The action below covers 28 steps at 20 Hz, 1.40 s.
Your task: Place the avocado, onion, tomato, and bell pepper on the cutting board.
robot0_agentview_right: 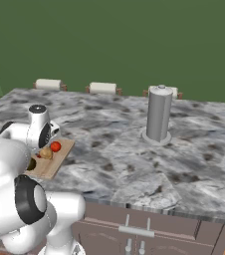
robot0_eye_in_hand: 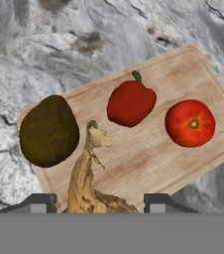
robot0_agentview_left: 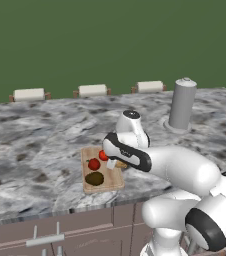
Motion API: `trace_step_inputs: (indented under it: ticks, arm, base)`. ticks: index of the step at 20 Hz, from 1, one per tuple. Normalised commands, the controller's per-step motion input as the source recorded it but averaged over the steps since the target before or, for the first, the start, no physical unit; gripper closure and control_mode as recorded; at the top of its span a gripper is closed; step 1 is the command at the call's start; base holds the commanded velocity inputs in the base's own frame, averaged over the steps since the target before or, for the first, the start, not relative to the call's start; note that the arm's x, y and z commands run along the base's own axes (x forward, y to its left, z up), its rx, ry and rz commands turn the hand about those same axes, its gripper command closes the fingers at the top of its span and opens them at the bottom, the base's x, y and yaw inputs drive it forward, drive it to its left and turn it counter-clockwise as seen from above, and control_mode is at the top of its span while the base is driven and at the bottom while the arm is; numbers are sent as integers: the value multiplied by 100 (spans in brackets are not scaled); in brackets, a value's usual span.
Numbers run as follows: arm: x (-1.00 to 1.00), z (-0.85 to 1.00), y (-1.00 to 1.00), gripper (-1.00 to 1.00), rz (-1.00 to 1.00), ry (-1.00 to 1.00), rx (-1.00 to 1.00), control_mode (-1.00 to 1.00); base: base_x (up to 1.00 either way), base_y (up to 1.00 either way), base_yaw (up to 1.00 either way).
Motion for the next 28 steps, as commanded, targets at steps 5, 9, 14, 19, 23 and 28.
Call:
trace_step_inputs:
  ticks: [5, 9, 14, 19, 23, 28]
  arm:
    - [12, -17, 8, 100, 1, 0, 0, -100]
    - [13, -8, 6, 100, 1, 0, 1, -100]
    - [15, -10, 1, 100, 1, 0, 1, -100]
    - [18, -17, 4, 100, 0, 0, 2, -100]
    - [11, -18, 11, 100, 0, 0, 2, -100]
    - [12, -13, 13, 100, 0, 0, 1, -100]
  base:
    - [0, 0, 0]
    - [0, 0, 0]
    - [0, 0, 0]
    - [0, 0, 0]
    - [0, 0, 0]
    - [0, 0, 0]
